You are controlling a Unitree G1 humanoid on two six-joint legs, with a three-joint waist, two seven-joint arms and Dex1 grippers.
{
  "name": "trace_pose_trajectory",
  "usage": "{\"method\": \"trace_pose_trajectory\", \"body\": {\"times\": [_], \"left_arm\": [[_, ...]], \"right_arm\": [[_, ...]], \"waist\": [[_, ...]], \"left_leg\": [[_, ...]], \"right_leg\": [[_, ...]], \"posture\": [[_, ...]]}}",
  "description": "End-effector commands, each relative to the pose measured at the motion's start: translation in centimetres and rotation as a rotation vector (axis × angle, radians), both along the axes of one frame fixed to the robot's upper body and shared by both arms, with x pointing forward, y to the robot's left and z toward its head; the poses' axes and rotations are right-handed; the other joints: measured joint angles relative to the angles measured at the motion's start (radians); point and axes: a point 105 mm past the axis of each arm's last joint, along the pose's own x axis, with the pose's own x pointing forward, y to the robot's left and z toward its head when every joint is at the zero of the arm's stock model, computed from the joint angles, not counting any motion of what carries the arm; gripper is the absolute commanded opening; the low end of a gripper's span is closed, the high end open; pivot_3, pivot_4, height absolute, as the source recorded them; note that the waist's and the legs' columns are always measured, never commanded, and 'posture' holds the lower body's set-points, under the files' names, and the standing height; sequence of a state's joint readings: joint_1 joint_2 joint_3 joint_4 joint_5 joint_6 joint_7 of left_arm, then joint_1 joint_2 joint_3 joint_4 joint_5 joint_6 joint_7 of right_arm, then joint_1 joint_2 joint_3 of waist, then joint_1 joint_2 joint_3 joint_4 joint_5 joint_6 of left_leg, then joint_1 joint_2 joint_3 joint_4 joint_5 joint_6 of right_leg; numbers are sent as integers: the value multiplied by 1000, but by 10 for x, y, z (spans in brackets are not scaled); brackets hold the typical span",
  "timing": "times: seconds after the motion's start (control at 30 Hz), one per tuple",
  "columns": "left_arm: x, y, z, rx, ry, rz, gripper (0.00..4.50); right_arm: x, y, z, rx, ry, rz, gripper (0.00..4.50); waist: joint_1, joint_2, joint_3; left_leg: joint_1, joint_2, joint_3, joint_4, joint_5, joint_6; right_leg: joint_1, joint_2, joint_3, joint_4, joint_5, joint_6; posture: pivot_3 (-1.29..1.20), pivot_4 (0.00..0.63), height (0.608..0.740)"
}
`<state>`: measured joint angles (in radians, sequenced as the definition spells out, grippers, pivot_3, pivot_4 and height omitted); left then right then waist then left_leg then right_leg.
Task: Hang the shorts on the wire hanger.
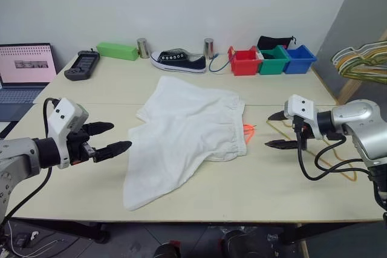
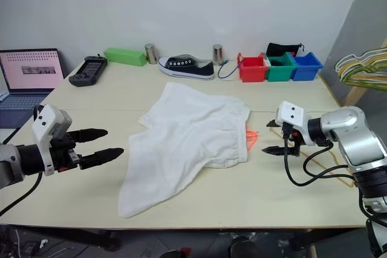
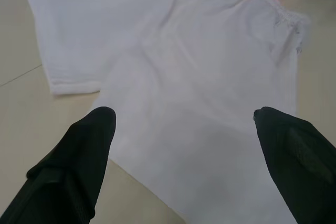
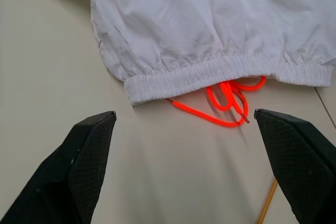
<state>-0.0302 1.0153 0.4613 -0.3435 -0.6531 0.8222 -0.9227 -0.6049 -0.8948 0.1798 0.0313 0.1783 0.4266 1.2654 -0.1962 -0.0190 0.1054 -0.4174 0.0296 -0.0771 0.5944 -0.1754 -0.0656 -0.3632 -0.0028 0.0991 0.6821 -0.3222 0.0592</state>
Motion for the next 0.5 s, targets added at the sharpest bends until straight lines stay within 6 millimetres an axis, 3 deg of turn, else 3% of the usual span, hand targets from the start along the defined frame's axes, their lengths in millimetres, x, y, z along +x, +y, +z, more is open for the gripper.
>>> {"method": "trace_pose_trajectory", "body": {"times": [0.03, 0.23, 0.4, 0.5], "left_arm": [[-1, 0, 8, 15, -47, 2, 4500], [-16, -26, -8, 23, 23, -113, 4500], [-34, -59, -44, 65, 74, -212, 4500], [-39, -65, -64, 95, 84, -213, 4500]], "right_arm": [[0, 2, 10, -4, -38, 23, 4475], [-2, 11, 6, -15, -37, 69, 4475], [-2, 30, -9, -35, -57, 130, 4475], [-4, 46, -21, -15, -56, 157, 4475]], "waist": [[0, 0, 0], [0, 0, 0], [0, 2, -2], [0, 2, -2]], "left_leg": [[0, 0, 0, 0, 0, 0], [0, 0, 0, 0, 0, 0], [1, 0, 0, 1, 0, 0], [2, 0, 0, 1, 0, 0]], "right_leg": [[0, 0, 0, 0, 0, 0], [0, 0, 0, 1, 0, 0], [2, 0, 1, 1, 0, 0], [3, 0, 0, 1, 0, 0]], "posture": [[-122, 22, 740], [-118, 18, 740], [-117, 17, 740], [-117, 17, 740]]}}
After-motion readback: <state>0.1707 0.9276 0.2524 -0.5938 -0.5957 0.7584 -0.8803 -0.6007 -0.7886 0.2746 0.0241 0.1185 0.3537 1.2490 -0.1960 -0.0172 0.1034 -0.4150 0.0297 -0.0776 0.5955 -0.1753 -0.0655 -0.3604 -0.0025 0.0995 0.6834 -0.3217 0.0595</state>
